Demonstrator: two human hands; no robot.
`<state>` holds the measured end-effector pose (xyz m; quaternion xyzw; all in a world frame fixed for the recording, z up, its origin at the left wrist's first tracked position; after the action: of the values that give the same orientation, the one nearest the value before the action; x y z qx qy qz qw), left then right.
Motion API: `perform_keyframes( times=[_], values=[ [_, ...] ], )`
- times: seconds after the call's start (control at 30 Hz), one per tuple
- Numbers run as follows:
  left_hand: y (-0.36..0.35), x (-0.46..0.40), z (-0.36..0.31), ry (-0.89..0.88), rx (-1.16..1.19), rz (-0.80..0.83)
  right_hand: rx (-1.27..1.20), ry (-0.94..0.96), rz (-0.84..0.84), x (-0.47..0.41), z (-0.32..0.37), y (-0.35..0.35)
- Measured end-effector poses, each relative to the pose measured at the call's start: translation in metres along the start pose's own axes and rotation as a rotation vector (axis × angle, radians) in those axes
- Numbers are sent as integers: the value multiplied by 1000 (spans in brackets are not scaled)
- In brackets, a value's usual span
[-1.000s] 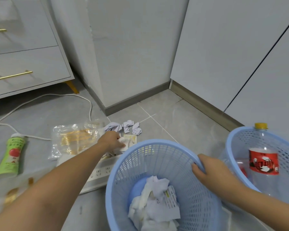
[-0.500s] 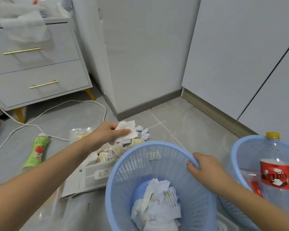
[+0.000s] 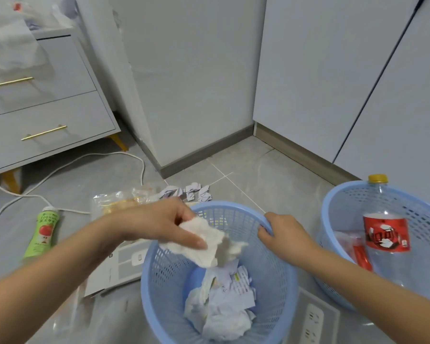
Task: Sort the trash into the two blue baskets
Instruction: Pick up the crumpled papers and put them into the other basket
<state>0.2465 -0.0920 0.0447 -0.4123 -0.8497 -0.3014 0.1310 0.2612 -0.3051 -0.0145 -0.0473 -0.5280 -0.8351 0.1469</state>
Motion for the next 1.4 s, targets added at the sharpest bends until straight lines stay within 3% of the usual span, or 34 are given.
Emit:
perform_keyframes(
  times=[0.07,0.17,0.27,0.37,0.43,0.5,0.63,0.8,0.97,1.1,1.2,1.4],
  values=[
    [-18,-9,8,67,-169,68,2,-15,4,1,-1,-1],
    [-14,-18,21,148,-375,-9,-6,-21,-3,2,-2,-1],
    [14,-15,19,76,-127,-163,-8,-24,-9,2,-1,-3],
    [63,-10,28,-28,316,-534,3,-43,-22,2,-4,-3],
    [90,-13,62,30,529,-797,6,-52,-39,2,-8,-4],
    [97,-26,105,174,553,-891,5,-62,-53,4,-10,-6],
    [83,-66,177,429,358,-782,20,-76,-65,5,-10,-7],
    [75,-89,200,571,-54,-685,-4,-77,-69,5,-9,-7],
    [66,-107,216,603,-335,-464,-23,-67,-42,8,-9,-5],
    [63,-113,206,588,-524,-420,-32,-62,-35,10,-8,-3],
    [64,-107,201,550,-442,-503,-36,-58,-32,11,-8,-3],
    [84,-75,178,371,49,-888,-73,-55,-37,15,-10,-3]
  ],
)
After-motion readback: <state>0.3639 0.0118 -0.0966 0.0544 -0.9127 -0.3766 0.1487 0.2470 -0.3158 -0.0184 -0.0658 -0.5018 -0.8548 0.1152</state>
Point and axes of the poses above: each hand's wrist, its own x-axis away from the middle knuckle, its own y-axis out of the back of the hand, z = x × y, the point moved 7 cm from there along -x, towards the middle knuckle, and after that the axes turned 6 degrees about z, right-handed, at the moved point
